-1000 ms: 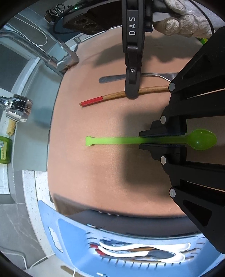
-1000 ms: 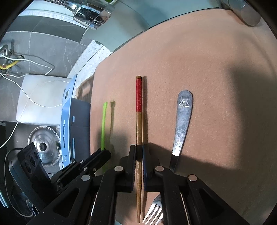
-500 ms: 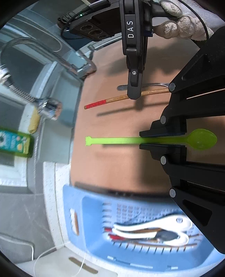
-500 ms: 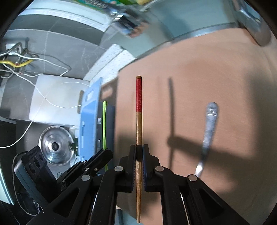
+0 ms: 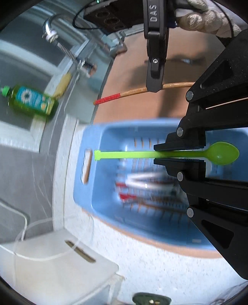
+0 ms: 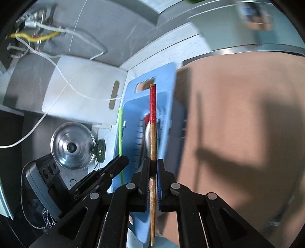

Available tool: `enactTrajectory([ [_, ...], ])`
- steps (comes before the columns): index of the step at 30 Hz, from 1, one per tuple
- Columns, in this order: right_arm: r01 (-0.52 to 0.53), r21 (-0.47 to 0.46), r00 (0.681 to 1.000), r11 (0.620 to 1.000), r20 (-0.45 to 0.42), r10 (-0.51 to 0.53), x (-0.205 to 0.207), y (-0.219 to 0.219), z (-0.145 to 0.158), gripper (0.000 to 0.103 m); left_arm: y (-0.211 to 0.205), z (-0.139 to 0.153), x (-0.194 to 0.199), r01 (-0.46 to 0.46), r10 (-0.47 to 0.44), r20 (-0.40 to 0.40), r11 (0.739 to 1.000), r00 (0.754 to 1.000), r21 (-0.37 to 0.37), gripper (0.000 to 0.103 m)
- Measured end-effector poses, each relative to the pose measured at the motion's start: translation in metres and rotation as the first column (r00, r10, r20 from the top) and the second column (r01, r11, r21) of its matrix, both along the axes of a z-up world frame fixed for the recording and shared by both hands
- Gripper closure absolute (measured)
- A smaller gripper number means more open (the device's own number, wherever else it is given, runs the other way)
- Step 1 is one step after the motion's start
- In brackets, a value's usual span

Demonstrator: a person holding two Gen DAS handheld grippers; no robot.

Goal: Organize utensils
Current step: 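Lower the green spoon and chopstick into the blue basket with both tools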

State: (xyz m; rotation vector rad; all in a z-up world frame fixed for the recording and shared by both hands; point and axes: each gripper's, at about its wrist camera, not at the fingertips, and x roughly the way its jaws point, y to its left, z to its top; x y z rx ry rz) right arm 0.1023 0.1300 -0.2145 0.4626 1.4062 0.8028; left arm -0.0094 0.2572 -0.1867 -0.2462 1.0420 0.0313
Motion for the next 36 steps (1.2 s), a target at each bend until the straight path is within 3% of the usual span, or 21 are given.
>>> enactTrajectory([
  [15, -0.028, -0.150, 0.999, 0.988, 0.028, 0.033, -0.006, 0.088, -0.029, 0.097, 0.048, -0.041, 0.009, -0.023, 0.022, -0.069, 0.999, 0.997, -0.025, 0.097],
  [27, -0.039, -0.236, 0.998, 0.971, 0.046, 0.051, -0.003, 0.115, -0.042, 0.097, 0.051, -0.056, 0.019, -0.010, 0.009, -0.098, 1.000, 0.995, -0.012, 0.097],
  [36, -0.053, -0.243, 0.997, 0.969, 0.043, 0.065, 0.001, 0.116, -0.042, 0.096, 0.055, -0.060, 0.022, -0.032, 0.032, -0.110, 0.999, 0.993, -0.006, 0.097],
])
